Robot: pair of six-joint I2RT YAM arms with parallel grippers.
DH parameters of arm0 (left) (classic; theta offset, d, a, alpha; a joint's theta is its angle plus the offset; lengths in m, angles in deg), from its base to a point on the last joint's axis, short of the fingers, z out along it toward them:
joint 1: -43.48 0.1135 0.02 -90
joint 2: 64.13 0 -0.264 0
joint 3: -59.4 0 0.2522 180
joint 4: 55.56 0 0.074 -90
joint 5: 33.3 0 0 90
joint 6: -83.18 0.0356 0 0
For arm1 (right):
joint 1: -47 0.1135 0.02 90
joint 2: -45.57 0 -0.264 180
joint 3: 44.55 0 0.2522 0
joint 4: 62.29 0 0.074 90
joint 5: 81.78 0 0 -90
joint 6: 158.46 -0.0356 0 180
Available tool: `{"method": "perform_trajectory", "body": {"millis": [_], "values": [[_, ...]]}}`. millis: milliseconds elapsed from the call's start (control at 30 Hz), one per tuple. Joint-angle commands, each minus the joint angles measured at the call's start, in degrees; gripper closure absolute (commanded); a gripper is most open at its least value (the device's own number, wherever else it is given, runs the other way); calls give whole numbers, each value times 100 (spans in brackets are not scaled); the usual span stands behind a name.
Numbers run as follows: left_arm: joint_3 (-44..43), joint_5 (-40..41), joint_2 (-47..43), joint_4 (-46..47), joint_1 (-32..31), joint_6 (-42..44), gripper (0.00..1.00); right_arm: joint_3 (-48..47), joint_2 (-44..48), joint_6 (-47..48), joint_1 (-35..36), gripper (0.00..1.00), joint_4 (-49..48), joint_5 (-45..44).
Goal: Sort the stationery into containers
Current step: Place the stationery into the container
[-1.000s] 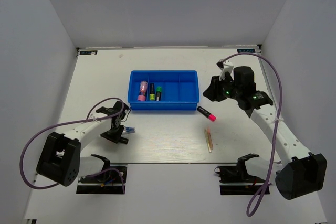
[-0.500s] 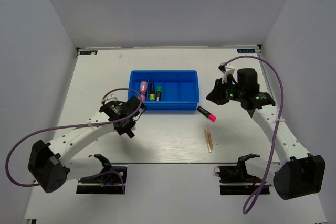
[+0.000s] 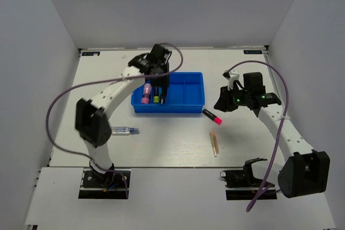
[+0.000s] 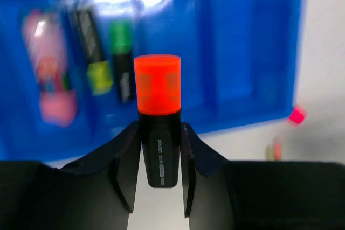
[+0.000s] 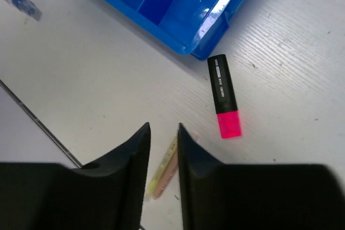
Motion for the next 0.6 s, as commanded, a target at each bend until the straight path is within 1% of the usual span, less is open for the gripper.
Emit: {"method": "perform_trajectory", "body": {"millis": [0, 33, 67, 100, 133, 200, 233, 267, 300, 433, 500, 567], "values": [[-1616, -735, 931, -312, 199, 1127, 100, 127, 268, 216, -59, 67, -22, -95], [-1857, -735, 1307, -532, 226, 1145, 100, 144, 295, 243, -85, 55, -5, -113], [-2442, -735, 1615, -639, 296, 1110, 100, 144, 312, 269, -111, 50, 4, -139], [-2561, -866, 1853, -822, 375, 1093, 100, 136, 295, 304, -120, 43, 4, -139], [-2632, -876, 1917, -885, 445, 1075, 100, 153, 295, 313, -164, 40, 13, -148], [-2502, -867, 1935, -790, 542, 1040, 100, 136, 277, 357, -199, 42, 13, -157], [-2388, -876, 1891, -728, 578, 1022, 100, 144, 225, 375, -182, 44, 13, -157], [-2152, -876, 1847, -693, 595, 1005, 100, 136, 207, 392, -225, 50, 30, -157], [-1897, -876, 1673, -544, 613, 1013, 100, 144, 190, 392, -217, 52, 30, -157], [-1333, -832, 1452, -438, 622, 1136, 100, 135, 119, 401, -243, 53, 22, -139], [-1227, -815, 1442, -385, 639, 1198, 100, 135, 102, 366, -252, 53, 30, -122], [-1112, -867, 1504, -359, 639, 1198, 98, 135, 93, 357, -252, 50, 22, -113]]}}
